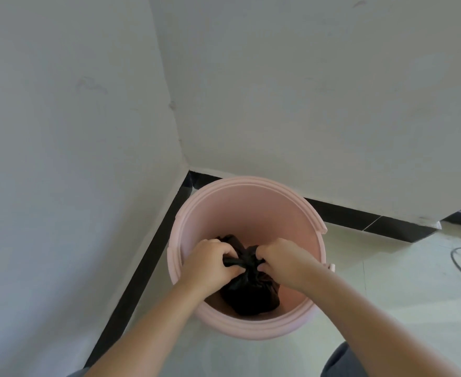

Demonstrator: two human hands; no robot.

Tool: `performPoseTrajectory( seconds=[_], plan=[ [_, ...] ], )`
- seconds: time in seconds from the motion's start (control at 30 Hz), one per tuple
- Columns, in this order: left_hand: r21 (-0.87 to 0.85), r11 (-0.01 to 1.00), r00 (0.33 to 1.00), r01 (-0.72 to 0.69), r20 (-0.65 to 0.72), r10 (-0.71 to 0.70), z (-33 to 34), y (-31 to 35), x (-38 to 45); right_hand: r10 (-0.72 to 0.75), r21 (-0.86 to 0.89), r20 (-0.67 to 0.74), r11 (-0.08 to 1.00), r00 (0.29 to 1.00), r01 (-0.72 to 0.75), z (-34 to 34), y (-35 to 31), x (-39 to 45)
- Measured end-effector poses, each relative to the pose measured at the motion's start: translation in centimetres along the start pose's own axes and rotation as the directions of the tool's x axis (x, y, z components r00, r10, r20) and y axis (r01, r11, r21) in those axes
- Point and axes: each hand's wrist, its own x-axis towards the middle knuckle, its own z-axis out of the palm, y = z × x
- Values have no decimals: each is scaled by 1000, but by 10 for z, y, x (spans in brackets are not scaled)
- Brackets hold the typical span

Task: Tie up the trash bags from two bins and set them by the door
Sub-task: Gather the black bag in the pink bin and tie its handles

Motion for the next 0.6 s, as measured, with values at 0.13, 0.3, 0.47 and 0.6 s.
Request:
performPoseTrajectory(
  seconds=[0.13,0.3,0.47,0.6],
  plan=[
    [-11,998,998,-55,-16,55,-9,-2,-1,-100,-305,-34,949,994,85,-7,2,-2],
    [-95,993,998,-65,-32,62,-9,-6,-1,-152,-215,-241,971,959,100,-9,26,-7],
    [-65,995,993,-78,-88,72,-18,-18,-7,-51,9,-249,998,967,55,-12,55,-10],
    [-77,991,987,-105,-130,95,-35,-13,-10,4,23,-234,1000,972,2,-30,49,-15]
  ],
)
